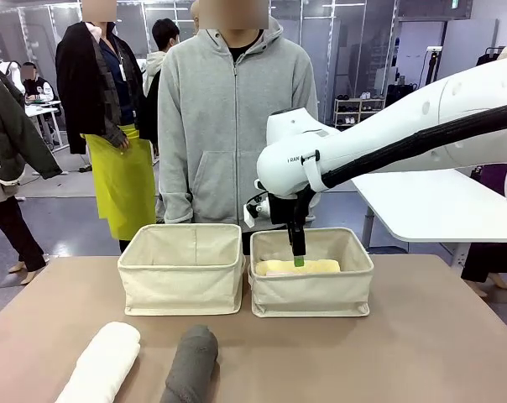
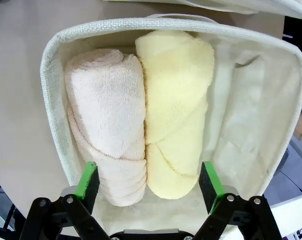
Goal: Divide the towels into two baskets.
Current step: Pick up one hotel-folded towel from the bottom of the table and place it in the Fabric basket indicated by the person.
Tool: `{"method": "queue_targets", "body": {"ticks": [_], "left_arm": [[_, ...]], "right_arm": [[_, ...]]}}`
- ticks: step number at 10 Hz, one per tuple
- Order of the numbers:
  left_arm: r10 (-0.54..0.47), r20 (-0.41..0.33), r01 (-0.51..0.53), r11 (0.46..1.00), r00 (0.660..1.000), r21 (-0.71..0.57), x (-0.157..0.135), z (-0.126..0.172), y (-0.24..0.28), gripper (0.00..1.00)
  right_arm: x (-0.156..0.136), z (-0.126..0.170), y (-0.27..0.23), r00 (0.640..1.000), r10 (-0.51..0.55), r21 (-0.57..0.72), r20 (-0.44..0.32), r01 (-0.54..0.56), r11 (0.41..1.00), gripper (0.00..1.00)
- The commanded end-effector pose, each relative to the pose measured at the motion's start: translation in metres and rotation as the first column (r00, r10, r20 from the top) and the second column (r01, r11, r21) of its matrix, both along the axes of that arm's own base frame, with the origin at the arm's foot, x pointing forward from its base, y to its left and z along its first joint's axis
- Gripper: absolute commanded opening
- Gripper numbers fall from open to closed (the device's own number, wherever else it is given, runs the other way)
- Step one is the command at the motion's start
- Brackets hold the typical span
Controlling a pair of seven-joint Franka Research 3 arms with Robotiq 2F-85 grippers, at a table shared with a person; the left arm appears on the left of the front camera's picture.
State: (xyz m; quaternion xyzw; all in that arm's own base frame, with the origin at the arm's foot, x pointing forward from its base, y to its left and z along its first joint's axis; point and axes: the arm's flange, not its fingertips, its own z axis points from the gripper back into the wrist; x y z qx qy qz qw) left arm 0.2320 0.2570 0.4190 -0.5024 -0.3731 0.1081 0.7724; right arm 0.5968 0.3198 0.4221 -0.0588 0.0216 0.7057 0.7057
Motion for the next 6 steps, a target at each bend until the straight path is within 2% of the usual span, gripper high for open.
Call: {"method": "queue_targets", "body": {"ticks": [1,6], "left_arm": [[-0.002,0.01,0.002,1.0,1.0,-0.005,-0.0008,0.0019,0.0014,1.0],[-0.002,0.01,0.002,1.0,1.0,-0.005,-0.0008,0.0019,0.0014,1.0]], "right_arm": [[0.0007,0.0029,0.0028,1.0,0.008,-0.017,-0.001,-0.008,1.0,1.0],[0.0007,0.0029,0.0028,1.0,0.008,-0.017,-0.001,-0.008,1.0,1.0]]}}
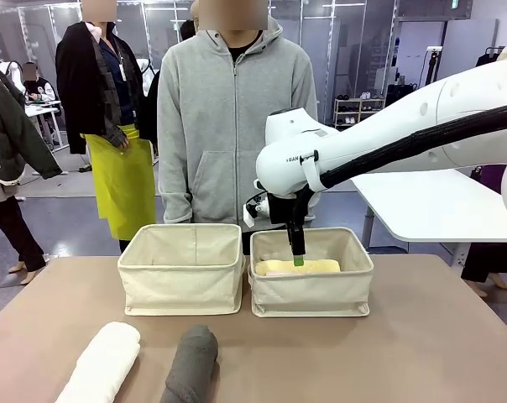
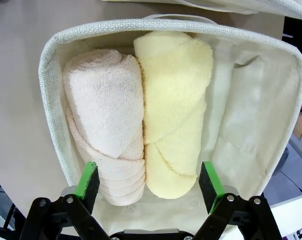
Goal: Divide the towels into two baskets.
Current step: Pick up one hotel-folded towel from the bottom of the table and place it in the Fabric basket indicated by the person.
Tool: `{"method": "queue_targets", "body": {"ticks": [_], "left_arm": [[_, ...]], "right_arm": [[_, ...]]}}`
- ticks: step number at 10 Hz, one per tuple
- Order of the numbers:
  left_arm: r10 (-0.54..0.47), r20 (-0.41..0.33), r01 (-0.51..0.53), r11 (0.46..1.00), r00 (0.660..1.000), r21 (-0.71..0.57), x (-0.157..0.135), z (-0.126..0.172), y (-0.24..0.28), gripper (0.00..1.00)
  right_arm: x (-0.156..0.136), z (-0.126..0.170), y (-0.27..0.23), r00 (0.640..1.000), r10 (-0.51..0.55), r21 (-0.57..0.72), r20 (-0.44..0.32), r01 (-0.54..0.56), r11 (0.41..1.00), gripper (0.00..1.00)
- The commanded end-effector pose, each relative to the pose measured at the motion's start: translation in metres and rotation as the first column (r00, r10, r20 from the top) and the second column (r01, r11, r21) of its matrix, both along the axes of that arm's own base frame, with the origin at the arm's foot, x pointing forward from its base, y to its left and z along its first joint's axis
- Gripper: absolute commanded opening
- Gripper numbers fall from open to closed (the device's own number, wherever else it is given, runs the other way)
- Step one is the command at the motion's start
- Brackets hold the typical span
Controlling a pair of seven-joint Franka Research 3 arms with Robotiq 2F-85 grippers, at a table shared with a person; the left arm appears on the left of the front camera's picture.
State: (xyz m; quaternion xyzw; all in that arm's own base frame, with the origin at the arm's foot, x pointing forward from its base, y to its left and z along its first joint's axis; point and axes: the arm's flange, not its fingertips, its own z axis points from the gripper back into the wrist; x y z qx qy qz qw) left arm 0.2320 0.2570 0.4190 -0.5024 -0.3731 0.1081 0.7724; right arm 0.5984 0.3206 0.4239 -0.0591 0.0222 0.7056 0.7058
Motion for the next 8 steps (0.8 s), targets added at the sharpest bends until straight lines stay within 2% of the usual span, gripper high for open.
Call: {"method": "queue_targets", "body": {"ticks": [1,2,3,4,5,7,8], "left_arm": [[-0.002,0.01,0.002,1.0,1.0,-0.005,-0.001,0.002,0.001,1.0],[-0.002,0.01,0.002,1.0,1.0,-0.005,-0.001,0.002,0.001,1.0],[-0.002,0.01,0.002,1.0,1.0,-0.005,-0.001,0.002,0.001,1.0],[-0.002,0.01,0.002,1.0,1.0,-0.005,-0.001,0.002,0.001,1.0],[-0.002,0.01,0.002,1.0,1.0,-0.005,-0.001,0.002,0.001,1.0],[-0.002,0.01,0.002,1.0,1.0,-0.005,-0.001,0.002,0.001,1.0],[-0.002,0.01,0.002,1.0,1.0,-0.005,-0.001,0.002,0.001,1.0]], "right_arm": [[-0.001,0.001,0.002,1.0,0.008,-0.016,0.0,-0.008,1.0,1.0],[0.0,0.0,0.0,1.0,0.0,0.0,0.0,0.0,1.0,1.0],[-0.023,0.022,-0.019,0.999,-0.027,0.033,-0.021,0.027,0.999,1.0],[-0.045,0.036,-0.044,0.995,-0.075,0.111,-0.072,0.083,0.99,1.0],[-0.059,0.043,-0.063,0.989,-0.102,0.175,-0.106,0.12,0.977,1.0],[-0.091,0.051,-0.105,0.969,-0.156,0.342,-0.193,0.215,0.915,1.0],[-0.107,0.052,-0.134,0.948,-0.183,0.423,-0.259,0.282,0.861,1.0]]}}
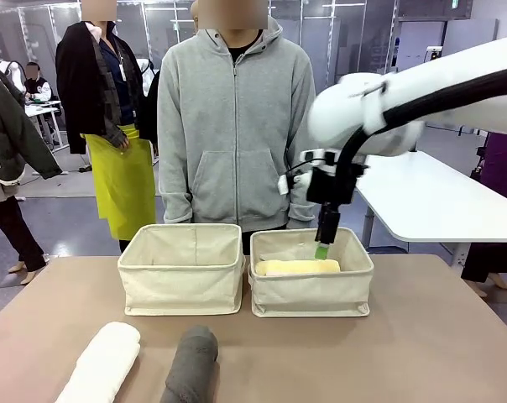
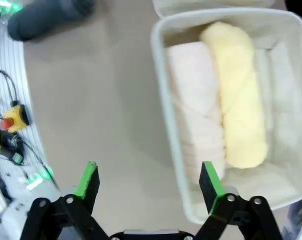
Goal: Divide the towels into two baskets.
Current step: Pick up one hotel-folded towel from the bottom of the table and place it in the Fabric basket indicated by the person.
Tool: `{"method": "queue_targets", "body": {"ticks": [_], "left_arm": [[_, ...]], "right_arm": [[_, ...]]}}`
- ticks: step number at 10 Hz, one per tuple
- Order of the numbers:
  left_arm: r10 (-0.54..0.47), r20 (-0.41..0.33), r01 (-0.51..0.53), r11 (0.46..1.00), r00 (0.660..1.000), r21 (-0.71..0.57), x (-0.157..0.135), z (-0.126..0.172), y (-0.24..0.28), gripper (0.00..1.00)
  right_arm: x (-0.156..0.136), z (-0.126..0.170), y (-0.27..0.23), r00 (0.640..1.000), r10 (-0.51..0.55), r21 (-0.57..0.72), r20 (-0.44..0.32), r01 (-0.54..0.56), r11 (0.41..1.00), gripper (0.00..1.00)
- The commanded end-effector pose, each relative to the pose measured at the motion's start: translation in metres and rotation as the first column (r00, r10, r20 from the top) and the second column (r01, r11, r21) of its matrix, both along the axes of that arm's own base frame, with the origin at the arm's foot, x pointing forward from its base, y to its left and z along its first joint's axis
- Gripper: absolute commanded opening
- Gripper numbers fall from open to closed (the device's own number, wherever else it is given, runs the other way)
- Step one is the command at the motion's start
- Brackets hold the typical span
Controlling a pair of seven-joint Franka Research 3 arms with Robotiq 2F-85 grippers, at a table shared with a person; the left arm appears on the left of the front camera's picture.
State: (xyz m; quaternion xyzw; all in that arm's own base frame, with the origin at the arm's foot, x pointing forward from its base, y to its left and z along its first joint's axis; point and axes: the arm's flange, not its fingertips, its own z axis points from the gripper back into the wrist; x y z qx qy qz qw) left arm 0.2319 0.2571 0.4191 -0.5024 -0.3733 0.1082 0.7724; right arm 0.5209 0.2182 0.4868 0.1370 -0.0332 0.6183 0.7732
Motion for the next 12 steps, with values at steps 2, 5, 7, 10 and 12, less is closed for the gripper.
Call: {"method": "queue_targets", "body": {"ticks": [2,5,7,10,12], "left_arm": [[-0.003,0.009,0.003,1.0,1.0,-0.005,-0.001,0.002,0.001,1.0],[-0.003,0.009,0.003,1.0,1.0,-0.005,-0.001,0.002,0.001,1.0],[-0.003,0.009,0.003,1.0,1.0,-0.005,-0.001,0.002,0.001,1.0],[-0.003,0.009,0.003,1.0,1.0,-0.005,-0.001,0.002,0.001,1.0],[-0.003,0.009,0.003,1.0,1.0,-0.005,-0.001,0.002,0.001,1.0]], "right_arm": [[-0.052,-0.021,-0.099,0.972,-0.062,0.397,-0.227,0.15,0.905,1.0],[-0.068,-0.056,-0.183,0.871,-0.078,0.594,-0.485,0.394,0.702,1.0],[-0.067,-0.084,-0.273,0.739,-0.129,0.56,-0.661,0.6,0.571,1.0],[-0.113,-0.105,-0.395,0.583,-0.142,0.504,-0.8,0.781,0.369,1.0],[-0.166,-0.12,-0.458,0.437,-0.151,0.395,-0.887,0.886,0.242,1.0]]}}
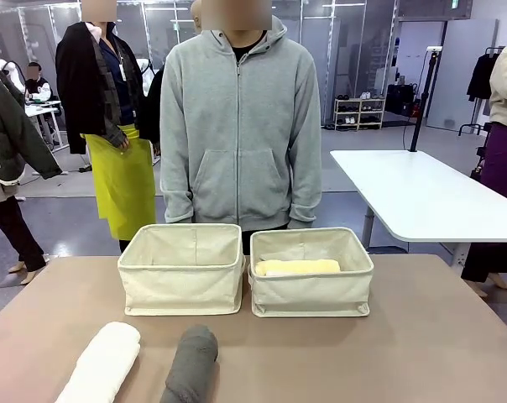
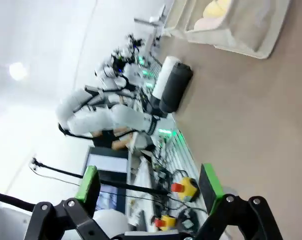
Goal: Divide the towels into two baskets.
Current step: Pick up one hotel-folded towel from the bottom of the table and place it in the Fabric basket indicated by the person.
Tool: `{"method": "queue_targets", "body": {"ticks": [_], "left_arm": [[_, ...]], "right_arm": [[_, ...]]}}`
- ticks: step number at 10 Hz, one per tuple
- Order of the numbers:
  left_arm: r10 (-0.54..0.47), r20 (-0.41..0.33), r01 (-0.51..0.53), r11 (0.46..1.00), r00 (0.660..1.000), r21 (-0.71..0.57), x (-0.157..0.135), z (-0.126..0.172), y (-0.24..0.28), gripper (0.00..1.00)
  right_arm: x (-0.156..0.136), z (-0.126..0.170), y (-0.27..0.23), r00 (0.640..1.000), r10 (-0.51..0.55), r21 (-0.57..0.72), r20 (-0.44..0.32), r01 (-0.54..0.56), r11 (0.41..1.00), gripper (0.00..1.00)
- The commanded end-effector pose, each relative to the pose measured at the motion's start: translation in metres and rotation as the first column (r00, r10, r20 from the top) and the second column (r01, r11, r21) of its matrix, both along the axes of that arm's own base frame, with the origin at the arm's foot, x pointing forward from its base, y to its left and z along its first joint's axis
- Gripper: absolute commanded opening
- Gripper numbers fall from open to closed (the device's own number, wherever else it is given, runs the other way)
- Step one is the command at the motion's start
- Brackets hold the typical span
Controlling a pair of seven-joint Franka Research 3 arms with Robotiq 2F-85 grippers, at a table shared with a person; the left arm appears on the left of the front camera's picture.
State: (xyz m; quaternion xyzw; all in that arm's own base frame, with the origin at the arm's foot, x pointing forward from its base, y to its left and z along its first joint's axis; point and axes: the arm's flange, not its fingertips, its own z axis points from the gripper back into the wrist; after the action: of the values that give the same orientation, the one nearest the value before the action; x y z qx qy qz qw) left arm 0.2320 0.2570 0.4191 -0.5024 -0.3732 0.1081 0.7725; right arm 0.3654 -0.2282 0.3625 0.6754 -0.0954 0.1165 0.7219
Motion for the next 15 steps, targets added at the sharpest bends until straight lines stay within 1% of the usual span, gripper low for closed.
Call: {"method": "queue_targets", "body": {"ticks": [1,2,3,4,15], "left_arm": [[-0.002,0.009,0.003,1.0,1.0,-0.005,-0.001,0.002,0.001,1.0],[-0.002,0.009,0.003,1.0,1.0,-0.005,-0.001,0.002,0.001,1.0],[-0.002,0.009,0.003,1.0,1.0,-0.005,-0.001,0.002,0.001,1.0],[-0.002,0.009,0.003,1.0,1.0,-0.005,-0.001,0.002,0.001,1.0],[-0.002,0.009,0.003,1.0,1.0,-0.005,-0.001,0.002,0.001,1.0]], "right_arm": [[-0.031,-0.003,-0.029,0.988,-0.079,0.048,-0.131,0.086,0.995,1.0],[-0.042,-0.004,-0.038,0.978,-0.108,0.014,-0.18,0.113,0.994,1.0],[-0.039,-0.002,-0.039,0.956,-0.17,-0.084,-0.241,0.154,0.984,1.0],[-0.042,-0.009,-0.041,0.988,-0.092,0.021,-0.12,0.095,0.995,1.0],[-0.042,-0.009,-0.041,0.988,-0.092,0.021,-0.12,0.095,0.995,1.0]]}}
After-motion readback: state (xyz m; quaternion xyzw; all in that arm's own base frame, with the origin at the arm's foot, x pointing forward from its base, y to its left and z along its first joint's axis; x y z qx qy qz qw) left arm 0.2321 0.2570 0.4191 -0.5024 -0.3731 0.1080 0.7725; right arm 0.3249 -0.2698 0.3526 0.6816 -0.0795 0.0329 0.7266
